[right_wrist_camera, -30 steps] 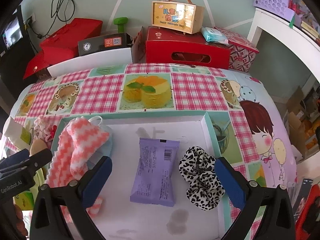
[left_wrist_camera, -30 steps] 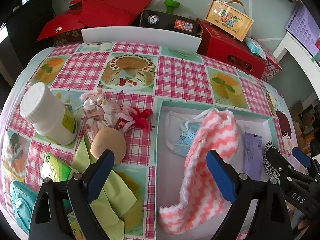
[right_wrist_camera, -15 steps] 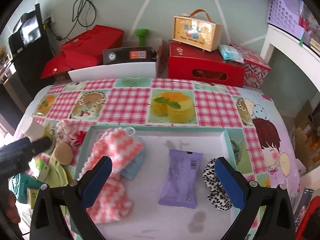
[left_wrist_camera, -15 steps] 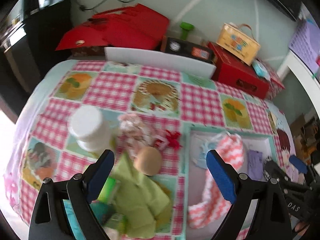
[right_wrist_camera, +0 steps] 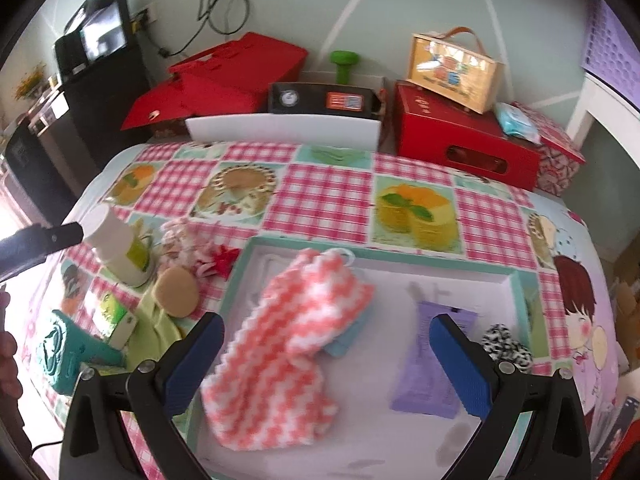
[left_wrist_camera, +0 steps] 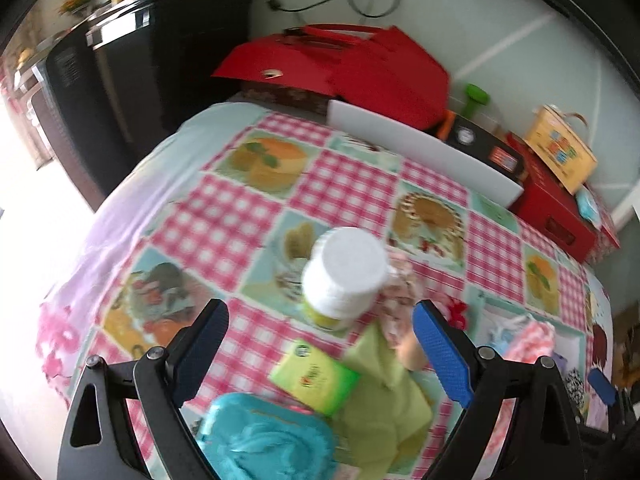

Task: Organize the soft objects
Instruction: 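Move the left tool to the green tissue pack while the right tool approaches the beige sponge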

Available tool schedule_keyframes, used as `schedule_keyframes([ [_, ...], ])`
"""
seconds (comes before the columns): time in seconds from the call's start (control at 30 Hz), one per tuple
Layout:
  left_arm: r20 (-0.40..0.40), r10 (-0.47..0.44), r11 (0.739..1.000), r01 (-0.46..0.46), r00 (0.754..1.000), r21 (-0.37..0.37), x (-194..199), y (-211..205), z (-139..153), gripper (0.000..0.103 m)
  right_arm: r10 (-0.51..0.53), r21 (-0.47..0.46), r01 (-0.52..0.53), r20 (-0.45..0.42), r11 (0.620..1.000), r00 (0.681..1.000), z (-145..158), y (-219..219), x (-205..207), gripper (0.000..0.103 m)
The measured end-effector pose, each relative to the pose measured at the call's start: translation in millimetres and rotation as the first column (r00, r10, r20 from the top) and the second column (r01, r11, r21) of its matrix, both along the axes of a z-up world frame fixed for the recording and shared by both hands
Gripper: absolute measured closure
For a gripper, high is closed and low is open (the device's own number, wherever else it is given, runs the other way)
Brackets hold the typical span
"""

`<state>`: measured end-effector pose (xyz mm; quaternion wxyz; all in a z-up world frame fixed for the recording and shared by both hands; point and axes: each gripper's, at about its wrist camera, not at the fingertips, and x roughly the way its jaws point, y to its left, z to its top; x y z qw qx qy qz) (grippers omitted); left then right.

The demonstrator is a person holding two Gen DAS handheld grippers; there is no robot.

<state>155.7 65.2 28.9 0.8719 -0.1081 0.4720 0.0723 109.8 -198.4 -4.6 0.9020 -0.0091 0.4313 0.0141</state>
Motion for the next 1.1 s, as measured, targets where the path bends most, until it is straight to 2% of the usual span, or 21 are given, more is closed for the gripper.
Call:
schedule_keyframes([
  [0.23, -0.008, 0.076, 0.997, -0.076, 0.997, -0.018, -4, 28, -4, 0.010, 0.048, 0.014, -0.047, -0.015, 0.999, 0.999, -6, 19, 4, 0.000],
  [0.47, -0.040, 0.066, 0.996, -0.069, 0.997, -0.062, -1, 32, -15, 0.010, 0.111, 0.038, -0.111, -0.022, 0.993, 0.994, -15, 43, 10, 0.000],
  [0.73, -0.122, -0.026, 0.991, 0.009, 0.992, -0.133, 8, 30, -36, 0.010, 0.243, 0.096, -0.241, -0.010, 0.966, 0.970, -26, 81, 20, 0.000],
  [0.9, -0.177, -0.087, 0.991, 0.068, 0.980, -0.113, 11, 27, -44, 0.010, 0.300, 0.092, -0.297, -0.025, 0.950, 0.954, -38, 97, 26, 0.000],
  [1.03, -0.232, -0.171, 0.979, 0.138, 0.958, -0.153, 18, 21, -55, 0.010, 0.328, 0.138, -0.322, -0.022, 0.937, 0.945, -44, 99, 33, 0.002],
  [1.1, -0.271, -0.209, 0.975, 0.178, 0.940, -0.136, 21, 16, -60, 0.010, 0.333, 0.138, -0.326, -0.033, 0.935, 0.942, -47, 101, 35, 0.003],
])
